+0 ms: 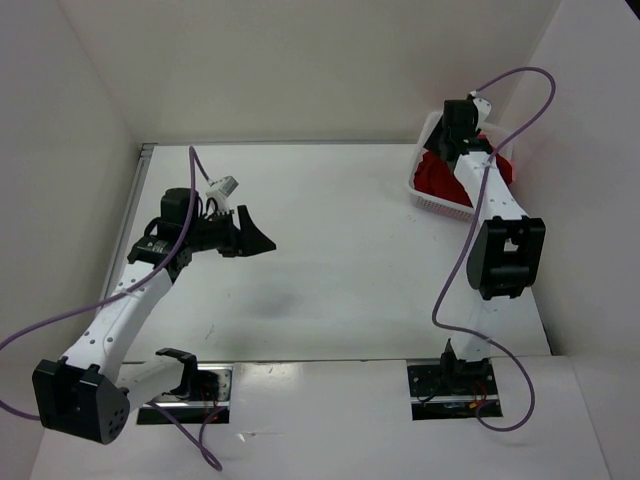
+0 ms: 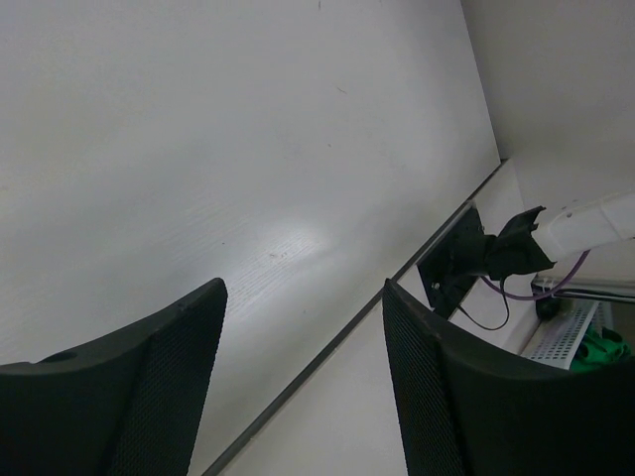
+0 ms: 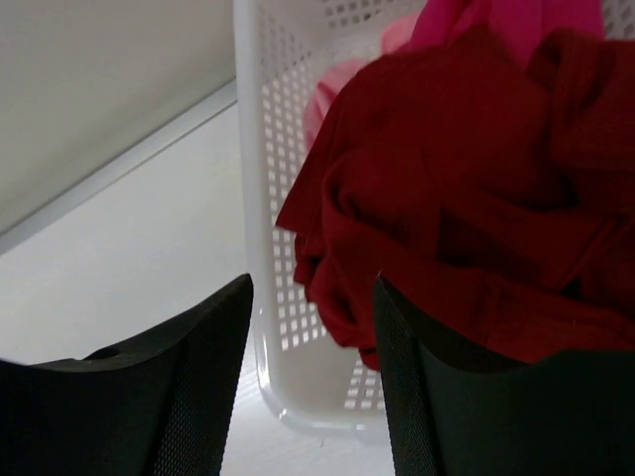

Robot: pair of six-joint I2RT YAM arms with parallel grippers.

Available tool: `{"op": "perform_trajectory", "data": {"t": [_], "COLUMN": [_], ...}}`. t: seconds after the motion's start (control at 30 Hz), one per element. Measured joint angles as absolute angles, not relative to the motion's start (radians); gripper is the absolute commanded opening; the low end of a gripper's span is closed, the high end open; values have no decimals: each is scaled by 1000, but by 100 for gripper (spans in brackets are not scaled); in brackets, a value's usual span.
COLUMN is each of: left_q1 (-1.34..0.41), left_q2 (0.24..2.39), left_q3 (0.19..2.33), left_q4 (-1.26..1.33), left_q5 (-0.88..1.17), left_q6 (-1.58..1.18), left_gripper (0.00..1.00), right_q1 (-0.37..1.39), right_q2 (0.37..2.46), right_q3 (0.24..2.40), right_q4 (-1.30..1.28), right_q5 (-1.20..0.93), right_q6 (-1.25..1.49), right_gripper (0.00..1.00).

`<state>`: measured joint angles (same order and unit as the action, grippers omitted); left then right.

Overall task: Fold and stack the t-shirts
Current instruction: Grab crumpled tshirt from bin with the right arm

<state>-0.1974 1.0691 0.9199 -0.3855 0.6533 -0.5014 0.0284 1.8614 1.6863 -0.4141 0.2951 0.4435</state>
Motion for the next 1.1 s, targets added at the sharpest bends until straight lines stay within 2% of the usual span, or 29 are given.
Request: {"op": "perform_trajectory", "data": {"t": [0.23,0.3,0.43,0.53,0.57,0.63,0.67,0.7,0.93,1.1], "left_q1": [-197,-197,-197,-197,-197,-197,-197,-197,-197,-197], "left_q2": [1089,1097,1100,1100,1100,1100,1100,1100,1100,1119], "left_q3": [916,915,913,913,913,913,913,913,919,986], "left_q4": [-381,-381,-379,-373,-373,-373,-373,-373,-372,-367], "left_q5": [656,656,656,656,656,654,654,654,646,640], "left_q6": [-501,-502,-503,-504,-504,-505,-506,-506,-509,-530], "left_gripper": [72,72,72,72,72,71,71,71,72,77], "right_q1": [13,13,13,13,13,13,13,13,13,15], "right_q2": [1975,2004,2032,2035,2035,2035,2035,2035,1942,1737], "right_q3": [1789,1803,1804,1804,1804,1804,1804,1804,1747,1718], "right_q4": [-423,-424,-437,-436,-436,-437,-437,-435,-421,-441], "right_q5": [345,352,356,360,362,369,374,380,393,330], "right_q6": [406,394,381,373,372,371,371,373,378,390], "right_gripper": [57,50,43,30,21,13,5,2,0,0]}}
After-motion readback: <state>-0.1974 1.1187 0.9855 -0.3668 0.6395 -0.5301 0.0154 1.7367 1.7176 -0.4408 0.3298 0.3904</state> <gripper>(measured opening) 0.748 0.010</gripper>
